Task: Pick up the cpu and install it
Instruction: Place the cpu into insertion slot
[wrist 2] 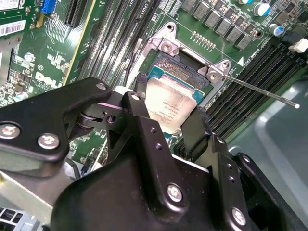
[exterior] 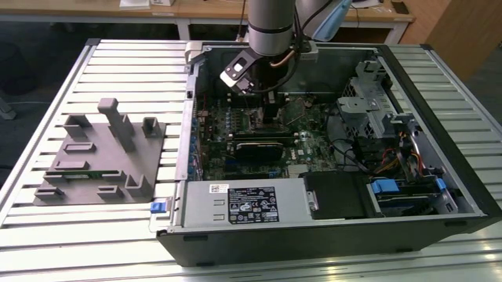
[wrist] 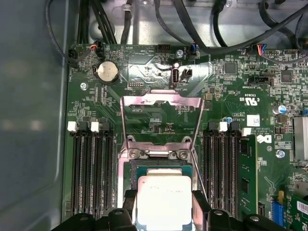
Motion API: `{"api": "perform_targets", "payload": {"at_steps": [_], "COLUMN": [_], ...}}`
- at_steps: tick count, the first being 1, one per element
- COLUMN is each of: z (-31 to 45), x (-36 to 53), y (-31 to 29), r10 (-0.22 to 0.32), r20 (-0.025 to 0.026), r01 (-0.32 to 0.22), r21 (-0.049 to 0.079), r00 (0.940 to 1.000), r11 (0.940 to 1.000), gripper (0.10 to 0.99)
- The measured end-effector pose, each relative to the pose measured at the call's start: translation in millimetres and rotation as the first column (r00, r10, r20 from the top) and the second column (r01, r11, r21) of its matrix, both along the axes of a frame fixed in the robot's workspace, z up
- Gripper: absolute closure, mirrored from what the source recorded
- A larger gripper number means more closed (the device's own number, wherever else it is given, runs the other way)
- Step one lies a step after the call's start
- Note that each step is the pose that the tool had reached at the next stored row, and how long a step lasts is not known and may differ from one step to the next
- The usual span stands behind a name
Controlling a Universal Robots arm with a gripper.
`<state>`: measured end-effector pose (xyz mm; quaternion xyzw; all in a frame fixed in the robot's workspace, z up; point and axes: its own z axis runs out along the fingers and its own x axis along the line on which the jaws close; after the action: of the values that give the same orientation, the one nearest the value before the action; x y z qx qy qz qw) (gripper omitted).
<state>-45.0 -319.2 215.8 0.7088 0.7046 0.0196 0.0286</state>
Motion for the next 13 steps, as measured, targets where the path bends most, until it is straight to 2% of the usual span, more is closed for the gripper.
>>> {"api": "perform_targets", "payload": {"at_steps": [13], "z": [-7.3], "x": [-1.1], "y": [0.2], "r10": [0.000], "r20": [-0.0001], "r01": [0.000], "r21": [0.000], "r00": [1.0000], "r11": [1.0000], "gripper": [0.545]}}
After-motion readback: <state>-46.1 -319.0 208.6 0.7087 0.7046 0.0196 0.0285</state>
